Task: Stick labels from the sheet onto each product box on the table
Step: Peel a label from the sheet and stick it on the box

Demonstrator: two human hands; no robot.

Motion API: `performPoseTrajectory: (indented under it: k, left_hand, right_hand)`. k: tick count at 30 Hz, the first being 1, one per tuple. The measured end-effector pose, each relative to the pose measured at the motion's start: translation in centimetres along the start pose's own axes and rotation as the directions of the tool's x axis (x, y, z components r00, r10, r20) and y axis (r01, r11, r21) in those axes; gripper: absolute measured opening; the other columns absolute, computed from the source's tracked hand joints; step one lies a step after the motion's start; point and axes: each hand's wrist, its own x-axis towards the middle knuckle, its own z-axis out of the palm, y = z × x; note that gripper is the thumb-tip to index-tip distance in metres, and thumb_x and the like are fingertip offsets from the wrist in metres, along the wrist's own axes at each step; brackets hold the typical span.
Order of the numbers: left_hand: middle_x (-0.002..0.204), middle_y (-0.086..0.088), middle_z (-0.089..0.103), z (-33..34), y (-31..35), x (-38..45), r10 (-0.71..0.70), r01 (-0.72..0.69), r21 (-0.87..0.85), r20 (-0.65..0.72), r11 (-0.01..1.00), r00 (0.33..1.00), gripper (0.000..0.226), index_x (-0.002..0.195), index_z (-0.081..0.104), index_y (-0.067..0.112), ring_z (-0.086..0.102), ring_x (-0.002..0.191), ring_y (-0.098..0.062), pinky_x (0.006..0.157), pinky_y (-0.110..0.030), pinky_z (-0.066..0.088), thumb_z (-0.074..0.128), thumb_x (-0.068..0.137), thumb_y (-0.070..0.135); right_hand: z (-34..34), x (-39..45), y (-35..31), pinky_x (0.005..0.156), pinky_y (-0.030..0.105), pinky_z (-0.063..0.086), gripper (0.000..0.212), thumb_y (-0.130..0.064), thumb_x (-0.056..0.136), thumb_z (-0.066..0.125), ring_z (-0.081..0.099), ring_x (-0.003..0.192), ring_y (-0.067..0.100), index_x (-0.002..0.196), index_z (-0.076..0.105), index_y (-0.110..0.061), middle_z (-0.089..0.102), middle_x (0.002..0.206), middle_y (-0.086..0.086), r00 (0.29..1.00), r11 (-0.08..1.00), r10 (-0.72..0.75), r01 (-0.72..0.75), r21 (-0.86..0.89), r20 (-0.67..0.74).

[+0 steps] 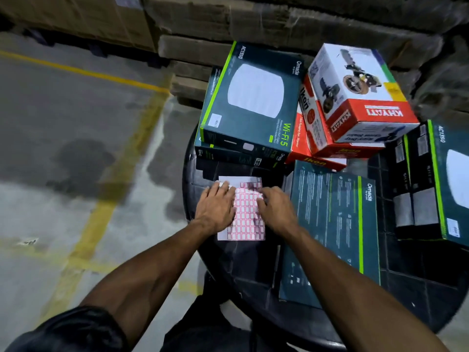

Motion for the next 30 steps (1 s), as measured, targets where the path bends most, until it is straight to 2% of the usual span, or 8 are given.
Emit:
performPoseTrajectory:
  k: [4, 11, 14, 16, 20, 24, 30]
  left_hand:
    - [0.161, -0.007, 0.017, 1.0, -0.9, -1.0, 0.055, -0.056, 0.041, 0.024, 0.998, 0.998, 0.062, 0.152, 0.021, 0.019, 0.010, 0.148, -0.026, 0.120, -0.045, 0.005, 0.038, 0.099, 0.046]
    - [0.158, -0.007, 0.025, 1.9, -2.4, -4.3, 0.069, -0.069, 0.014, 0.022, 0.997, 0.997, 0.059, 0.147, 0.032, 0.019, 0.013, 0.148, -0.028, 0.119, -0.047, 0.003, 0.045, 0.095, 0.045]
    - [0.156, -0.009, 0.029, 1.7, -2.7, -5.1, 0.048, -0.049, 0.010, 0.022, 0.999, 0.999, 0.058, 0.144, 0.036, 0.018, 0.015, 0.147, -0.030, 0.119, -0.048, 0.003, 0.047, 0.094, 0.044]
    - [0.155, -0.010, 0.031, 1.5, -2.5, -5.0, 0.038, -0.038, -0.007, -0.003, 0.999, 0.999, 0.058, 0.143, 0.038, 0.016, 0.017, 0.147, -0.030, 0.119, -0.047, 0.004, 0.042, 0.093, 0.045]
    - [0.153, -0.010, 0.033, 0.5, -1.0, -3.4, 0.070, -0.075, -0.065, -0.070, 0.995, 0.995, 0.058, 0.143, 0.037, 0.014, 0.024, 0.143, -0.026, 0.117, -0.039, 0.016, 0.045, 0.095, 0.045]
    - [0.153, -0.009, 0.030, 0.5, 0.1, -1.8, 0.126, -0.128, -0.066, -0.027, 0.990, 0.992, 0.065, 0.145, 0.031, 0.013, 0.026, 0.139, -0.025, 0.112, -0.036, 0.027, 0.052, 0.093, 0.045]
    - [0.151, -0.008, 0.032, 1.3, -0.1, -1.6, 0.132, -0.134, -0.078, -0.031, 0.988, 0.991, 0.063, 0.141, 0.035, 0.013, 0.026, 0.138, -0.024, 0.110, -0.036, 0.033, 0.057, 0.091, 0.045]
  right_hand:
    - [1.0, 1.5, -0.4, 0.086, 0.043, 0.050, 0.029, -0.024, 0.098, 0.051, 0.059, 0.100, 0.026, 0.123, 0.062, -0.016, 0.058, 0.110, 0.007, 1.000, 1.000, 0.029, -0.029, 0.005, 0.008]
    - [2.6, 1.6, -1.2, 0.083, 0.038, 0.049, 0.025, -0.024, 0.098, 0.051, 0.056, 0.103, 0.025, 0.117, 0.065, -0.013, 0.056, 0.114, 0.007, 0.998, 0.998, 0.057, -0.057, -0.006, -0.004]
    - [2.8, 1.3, -0.7, 0.085, 0.038, 0.050, 0.029, -0.017, 0.097, 0.054, 0.056, 0.106, 0.025, 0.124, 0.062, -0.011, 0.054, 0.118, 0.007, 0.995, 0.995, 0.099, -0.099, -0.003, -0.016]
    - [3.0, 1.1, -0.3, 0.086, 0.033, 0.047, 0.032, -0.014, 0.097, 0.056, 0.056, 0.107, 0.024, 0.128, 0.060, -0.010, 0.054, 0.121, 0.007, 0.993, 0.993, 0.114, -0.114, -0.005, 0.006]
    - [3.2, 1.3, -0.3, 0.078, 0.029, 0.043, 0.025, -0.019, 0.096, 0.058, 0.056, 0.098, 0.021, 0.120, 0.063, -0.013, 0.055, 0.112, 0.004, 0.992, 0.992, 0.121, -0.122, 0.013, 0.035]
    - [3.5, 1.8, -0.5, 0.078, 0.034, 0.046, 0.018, -0.025, 0.094, 0.060, 0.058, 0.094, 0.025, 0.105, 0.064, -0.012, 0.056, 0.104, 0.004, 0.995, 0.995, 0.098, -0.098, -0.005, 0.023]
    - [4.0, 2.2, -0.6, 0.075, 0.035, 0.047, 0.026, -0.033, 0.095, 0.060, 0.057, 0.093, 0.023, 0.108, 0.062, -0.011, 0.056, 0.109, 0.005, 0.996, 0.992, 0.088, -0.087, -0.090, 0.014]
